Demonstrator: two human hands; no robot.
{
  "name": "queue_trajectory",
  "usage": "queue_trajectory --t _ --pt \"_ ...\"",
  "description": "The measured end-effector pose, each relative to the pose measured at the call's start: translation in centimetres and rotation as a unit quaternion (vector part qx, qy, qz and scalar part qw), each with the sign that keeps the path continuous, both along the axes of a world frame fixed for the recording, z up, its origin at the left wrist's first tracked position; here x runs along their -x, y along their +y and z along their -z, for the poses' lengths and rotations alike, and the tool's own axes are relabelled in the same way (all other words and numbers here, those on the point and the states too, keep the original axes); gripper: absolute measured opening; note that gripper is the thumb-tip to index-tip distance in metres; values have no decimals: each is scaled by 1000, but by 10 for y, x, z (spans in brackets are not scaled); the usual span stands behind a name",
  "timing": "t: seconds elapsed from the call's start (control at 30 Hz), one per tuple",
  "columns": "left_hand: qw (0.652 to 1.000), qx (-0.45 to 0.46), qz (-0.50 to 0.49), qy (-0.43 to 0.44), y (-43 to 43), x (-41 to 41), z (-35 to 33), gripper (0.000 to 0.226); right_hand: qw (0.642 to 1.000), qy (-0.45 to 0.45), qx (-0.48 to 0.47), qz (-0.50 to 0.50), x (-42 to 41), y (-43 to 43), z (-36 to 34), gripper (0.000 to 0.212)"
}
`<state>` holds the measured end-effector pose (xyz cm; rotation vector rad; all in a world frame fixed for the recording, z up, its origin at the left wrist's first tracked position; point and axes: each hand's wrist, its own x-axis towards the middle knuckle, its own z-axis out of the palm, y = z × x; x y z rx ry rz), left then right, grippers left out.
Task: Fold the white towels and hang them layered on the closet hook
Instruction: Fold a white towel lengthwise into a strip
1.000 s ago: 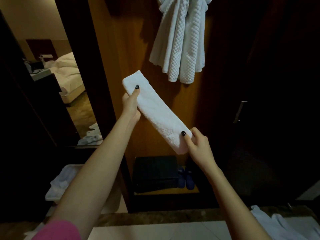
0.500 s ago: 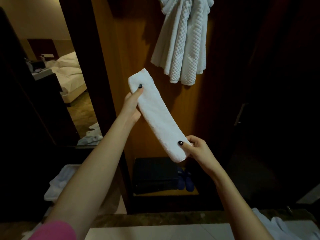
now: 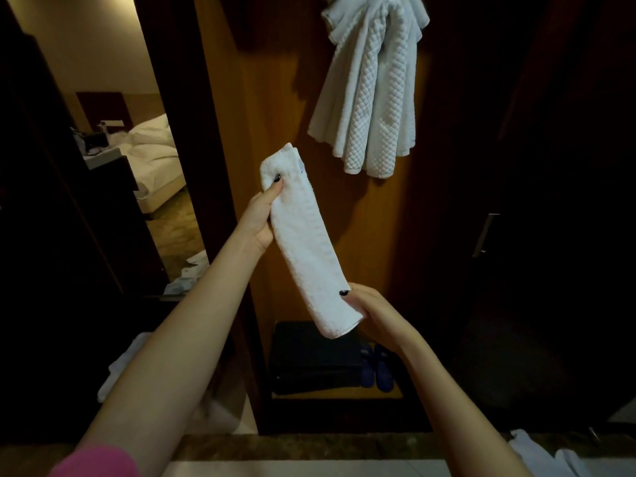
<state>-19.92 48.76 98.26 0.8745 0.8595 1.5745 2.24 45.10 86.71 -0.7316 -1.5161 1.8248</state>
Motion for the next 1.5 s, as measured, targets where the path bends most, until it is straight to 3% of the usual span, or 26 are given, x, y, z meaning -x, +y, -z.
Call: queue_trajectory --t 0.13,0.3,0.37,0.47,0.53,0.63,0.73,0.87,0.97,1.13,1.23,1.37,1.5 --pt "1000 9 -26 4 2 8 5 48 999 14 8 34 0 2 9 19" --pt "990 9 -134 -35 14 15 18 31 972 -64 -79 210 -14 17 8 36" --pt "988 7 -147 -54 20 15 26 20 946 -87 -125 286 -21 25 2 30" --pt "983 15 -175 -63 28 10 30 15 915 -93 -174 352 -34 36 -12 5" --pt "978 22 -200 -47 35 8 30 24 918 -78 -162 352 -45 43 -23 23" --pt "980 27 -195 -17 46 8 27 35 937 -18 -118 329 -62 50 -44 27" --pt "984 20 -175 18 58 15 17 35 950 -13 -64 305 -81 66 -68 38" --pt "986 -12 -158 59 77 14 -3 41 960 -53 -53 269 -102 96 -102 29" --pt "987 -47 -134 72 93 11 -18 49 958 -53 -84 269 -112 123 -129 23" --pt "988 -102 -76 93 129 15 -64 53 912 -33 -182 366 -110 178 -181 29" --pt "986 -107 -80 99 159 17 -98 52 906 -46 -212 364 -109 216 -217 33" --pt "989 -107 -70 76 200 26 -138 42 904 -63 -264 330 -110 262 -265 28" --pt "985 -147 -46 83 242 31 -179 19 896 -29 -322 304 -113 302 -314 20"
